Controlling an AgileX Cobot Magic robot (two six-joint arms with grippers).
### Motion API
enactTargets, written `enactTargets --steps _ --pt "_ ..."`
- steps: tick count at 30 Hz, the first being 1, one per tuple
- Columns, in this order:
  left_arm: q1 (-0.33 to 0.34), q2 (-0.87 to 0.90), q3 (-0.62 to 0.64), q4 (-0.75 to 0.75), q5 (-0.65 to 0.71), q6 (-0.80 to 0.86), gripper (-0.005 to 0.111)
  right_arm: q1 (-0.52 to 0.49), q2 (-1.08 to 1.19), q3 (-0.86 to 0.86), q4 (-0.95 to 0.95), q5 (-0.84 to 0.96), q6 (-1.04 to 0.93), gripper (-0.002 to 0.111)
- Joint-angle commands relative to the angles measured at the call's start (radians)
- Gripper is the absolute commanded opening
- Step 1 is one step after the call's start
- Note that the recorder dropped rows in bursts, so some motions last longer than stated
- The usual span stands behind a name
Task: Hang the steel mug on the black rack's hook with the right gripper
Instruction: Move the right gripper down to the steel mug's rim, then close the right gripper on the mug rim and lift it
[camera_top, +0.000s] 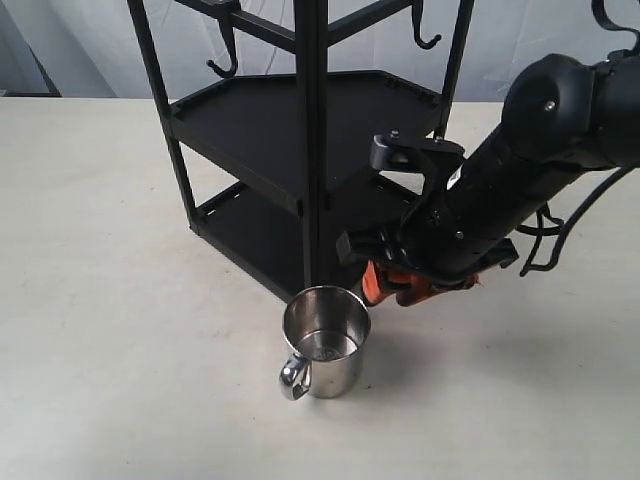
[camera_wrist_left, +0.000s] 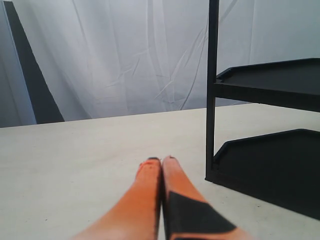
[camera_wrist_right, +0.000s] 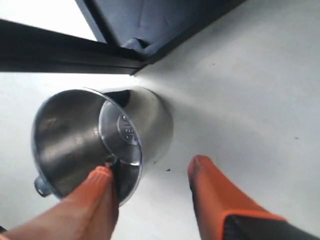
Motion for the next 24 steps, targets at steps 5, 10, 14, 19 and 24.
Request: enactTargets --steps 5,10,14,19,24 --pt "-0.005 -0.005 0.0 0.006 -0.005 -0.002 0.002 0.054 0.034 -0.002 0.003 -0.027 -0.03 0.045" --pt "-0.005 -0.005 0.0 0.006 -0.005 -0.002 0.002 0.096 0.11 -0.002 -0.035 -0.072 -0.03 0.045" --pt "-0.005 -0.005 0.0 0.006 -0.005 -0.002 0.002 0.1 0.152 -0.002 -0.071 -0.074 -0.03 0.036" --pt "-0.005 -0.005 0.0 0.006 -0.005 -0.002 0.002 0.1 0.158 -0.002 -0.141 -0.042 -0.03 0.0" --pt "-0.005 -0.005 0.0 0.006 -0.005 -0.002 0.002 0.054 0.114 -0.002 -0.167 0.134 -0.058 -0.001"
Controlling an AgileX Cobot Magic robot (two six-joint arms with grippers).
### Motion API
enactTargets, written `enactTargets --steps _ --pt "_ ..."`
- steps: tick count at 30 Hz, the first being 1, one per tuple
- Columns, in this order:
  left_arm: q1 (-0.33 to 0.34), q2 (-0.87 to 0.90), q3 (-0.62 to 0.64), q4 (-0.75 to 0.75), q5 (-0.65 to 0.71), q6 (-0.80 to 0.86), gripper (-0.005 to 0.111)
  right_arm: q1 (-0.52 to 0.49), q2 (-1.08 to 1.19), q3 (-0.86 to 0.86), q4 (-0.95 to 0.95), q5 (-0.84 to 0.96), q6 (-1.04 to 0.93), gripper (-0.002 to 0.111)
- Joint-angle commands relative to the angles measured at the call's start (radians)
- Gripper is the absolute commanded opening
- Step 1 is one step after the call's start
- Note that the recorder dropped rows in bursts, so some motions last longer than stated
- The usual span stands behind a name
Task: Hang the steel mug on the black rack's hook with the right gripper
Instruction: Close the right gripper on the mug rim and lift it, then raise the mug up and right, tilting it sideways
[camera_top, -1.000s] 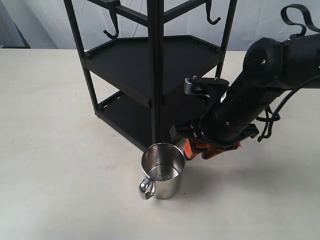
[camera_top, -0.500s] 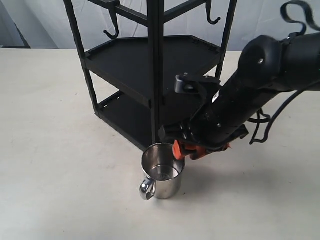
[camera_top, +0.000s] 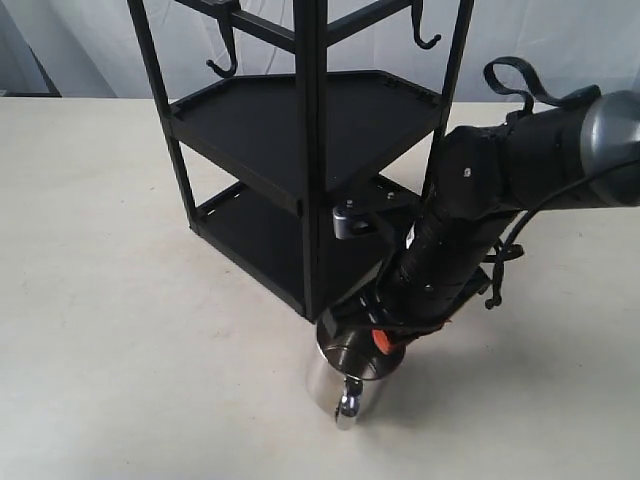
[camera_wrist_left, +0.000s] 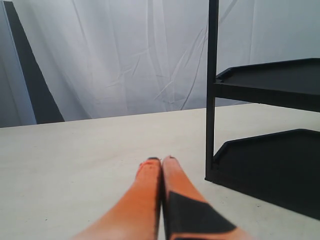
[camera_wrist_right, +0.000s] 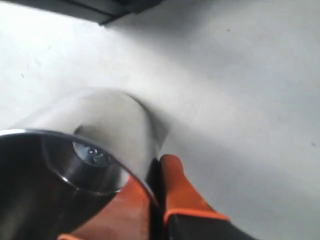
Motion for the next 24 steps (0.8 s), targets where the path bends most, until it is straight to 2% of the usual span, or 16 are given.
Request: enactTargets --steps 1,7,11,17,24 --pt "-0.005 -0.005 0.0 0.006 -0.005 -0.002 0.002 -0.076 -0.054 -0.002 0.007 0.17 -0.072 -0.001" --pt "-0.005 -0.005 0.0 0.006 -0.005 -0.002 0.002 -0.363 -0.165 -0.002 0.267 0.343 -0.292 -0.001" --pt "-0.005 -0.005 0.0 0.006 -0.005 -0.002 0.002 -0.523 -0.186 -0.002 0.383 0.433 -0.324 -0.001" --pt "-0.005 -0.005 0.0 0.006 -0.005 -0.002 0.002 -0.664 -0.159 -0.002 0.607 0.463 -0.338 -0.001" --pt "-0.005 -0.005 0.0 0.006 -0.005 -0.002 0.002 -0.73 -0.159 -0.003 0.852 0.463 -0.377 -0.001"
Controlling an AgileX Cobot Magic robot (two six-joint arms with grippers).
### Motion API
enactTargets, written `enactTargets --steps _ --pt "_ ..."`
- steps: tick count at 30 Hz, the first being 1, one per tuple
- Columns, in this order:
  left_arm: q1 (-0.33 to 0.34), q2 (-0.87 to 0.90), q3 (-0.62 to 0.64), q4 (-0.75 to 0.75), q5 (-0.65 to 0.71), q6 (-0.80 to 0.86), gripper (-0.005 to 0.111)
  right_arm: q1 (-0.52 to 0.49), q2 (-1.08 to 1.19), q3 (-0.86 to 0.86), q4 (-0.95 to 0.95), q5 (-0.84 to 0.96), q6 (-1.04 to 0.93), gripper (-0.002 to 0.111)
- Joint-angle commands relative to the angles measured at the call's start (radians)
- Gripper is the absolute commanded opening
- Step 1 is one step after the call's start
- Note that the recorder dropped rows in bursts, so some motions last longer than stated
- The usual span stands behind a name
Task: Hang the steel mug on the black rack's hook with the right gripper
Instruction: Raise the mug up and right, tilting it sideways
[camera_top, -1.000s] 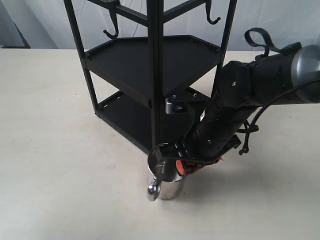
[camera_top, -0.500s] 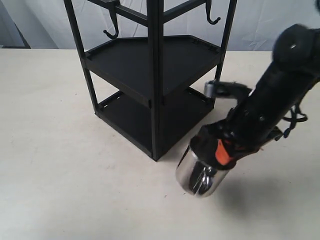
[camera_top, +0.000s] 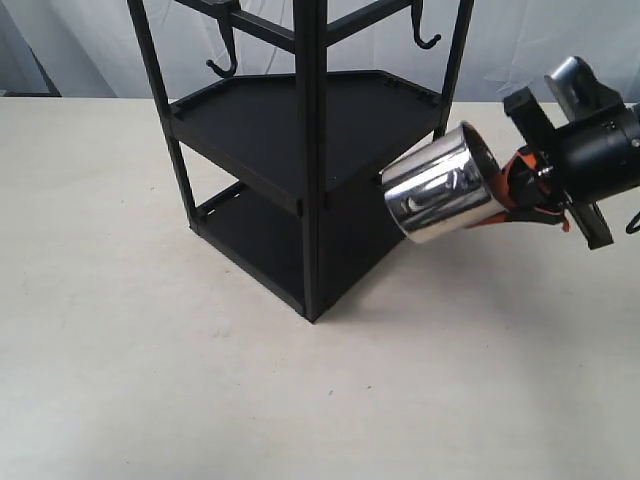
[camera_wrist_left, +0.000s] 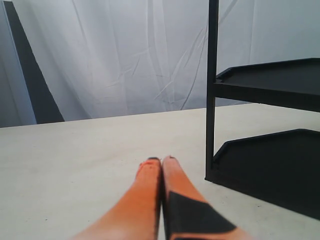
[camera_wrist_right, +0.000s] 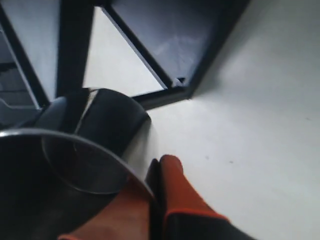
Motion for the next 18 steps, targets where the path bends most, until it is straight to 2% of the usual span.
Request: enactTargets --steps 1,5,11,14,18 --pt "-0.005 -0.005 0.0 0.006 -0.005 -0.002 0.002 -0.037 -0.001 -0.009 0.165 0.014 -0.025 -0.001" --pt "-0.005 -0.005 0.0 0.006 -0.005 -0.002 0.002 -0.045 -0.001 -0.075 0.172 0.014 -0.004 -0.001" --pt "-0.005 -0.005 0.0 0.006 -0.005 -0.002 0.002 -0.045 0.034 -0.251 0.107 0.014 0.181 -0.001" --pt "-0.005 -0.005 0.0 0.006 -0.005 -0.002 0.002 -0.045 0.061 -0.273 0.107 0.014 0.215 -0.001" --pt "-0.005 -0.005 0.0 0.006 -0.005 -0.002 0.002 -0.043 0.065 -0.273 -0.029 0.014 0.215 -0.001"
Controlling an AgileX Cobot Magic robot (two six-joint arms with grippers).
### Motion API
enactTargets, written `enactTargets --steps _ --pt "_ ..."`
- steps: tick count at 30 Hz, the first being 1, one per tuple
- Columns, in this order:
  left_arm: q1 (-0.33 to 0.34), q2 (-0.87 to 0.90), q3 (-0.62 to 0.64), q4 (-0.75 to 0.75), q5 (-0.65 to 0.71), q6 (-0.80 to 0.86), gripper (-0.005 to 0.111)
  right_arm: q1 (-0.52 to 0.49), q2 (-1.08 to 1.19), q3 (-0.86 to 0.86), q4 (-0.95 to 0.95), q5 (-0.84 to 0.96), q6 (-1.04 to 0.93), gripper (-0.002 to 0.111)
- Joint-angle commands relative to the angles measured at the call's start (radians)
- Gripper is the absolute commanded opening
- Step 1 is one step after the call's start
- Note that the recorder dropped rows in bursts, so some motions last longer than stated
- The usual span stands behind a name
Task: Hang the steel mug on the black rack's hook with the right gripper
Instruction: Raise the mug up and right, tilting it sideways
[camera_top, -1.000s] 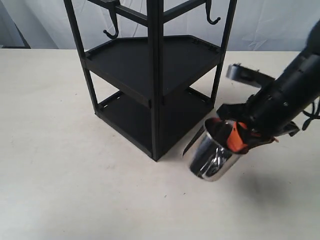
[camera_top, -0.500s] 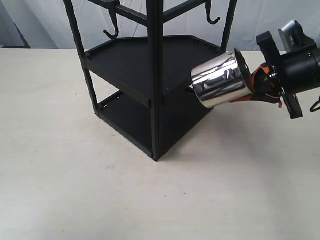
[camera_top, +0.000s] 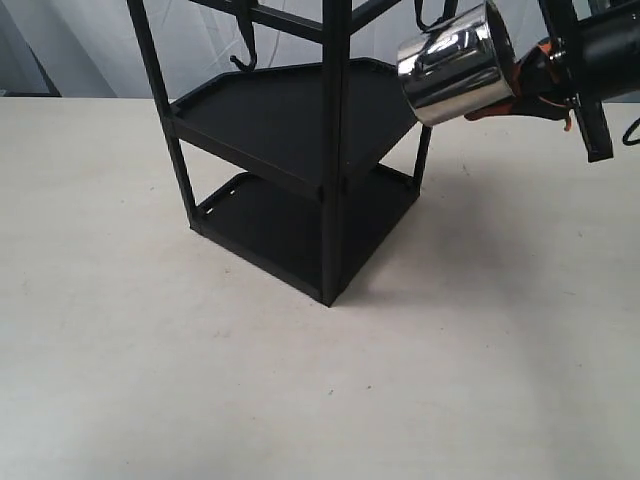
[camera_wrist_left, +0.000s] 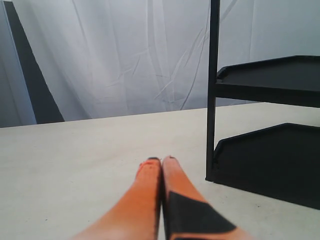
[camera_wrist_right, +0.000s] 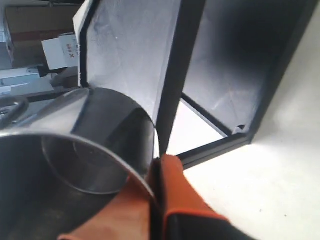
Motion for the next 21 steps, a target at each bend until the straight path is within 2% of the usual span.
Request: enactTargets --steps 1,3,5,12,15,17,18,19,20,21 --pt "-0.005 -0.005 0.0 0.009 -0.005 -0.002 0.002 -0.005 -0.005 -0.009 -0.154 -0.003 -0.006 -0.001" --pt "-0.005 -0.005 0.0 0.011 -0.005 -0.002 0.002 -0.005 -0.06 -0.009 -0.289 -0.003 0.015 -0.001" --pt "-0.005 -0.005 0.0 0.011 -0.005 -0.002 0.002 -0.005 -0.155 0.002 -0.366 -0.115 0.05 -0.001" --pt "-0.005 -0.005 0.0 0.011 -0.005 -0.002 0.002 -0.005 -0.495 0.268 -0.411 -0.557 0.053 -0.001" --pt "-0.005 -0.005 0.0 0.011 -0.005 -0.002 0.002 -0.003 -0.614 0.435 -0.326 -0.742 0.053 -0.001" --pt "-0.005 -0.005 0.0 0.011 -0.005 -0.002 0.002 0.031 -0.719 0.62 -0.181 -0.982 0.044 -0.001" --pt "-0.005 -0.005 0.0 0.011 -0.005 -0.002 0.002 0.085 -0.771 0.74 -0.068 -1.18 0.044 -0.001" --pt "-0.005 -0.005 0.0 0.011 -0.005 -0.002 0.002 0.121 -0.8 0.789 -0.012 -1.265 0.044 -0.001" --pt "-0.005 -0.005 0.0 0.011 -0.005 -0.002 0.002 0.197 -0.833 0.852 0.024 -1.38 0.051 -0.001" --pt "-0.005 -0.005 0.0 0.011 -0.005 -0.002 0.002 0.253 -0.853 0.881 0.005 -1.444 0.07 -0.001"
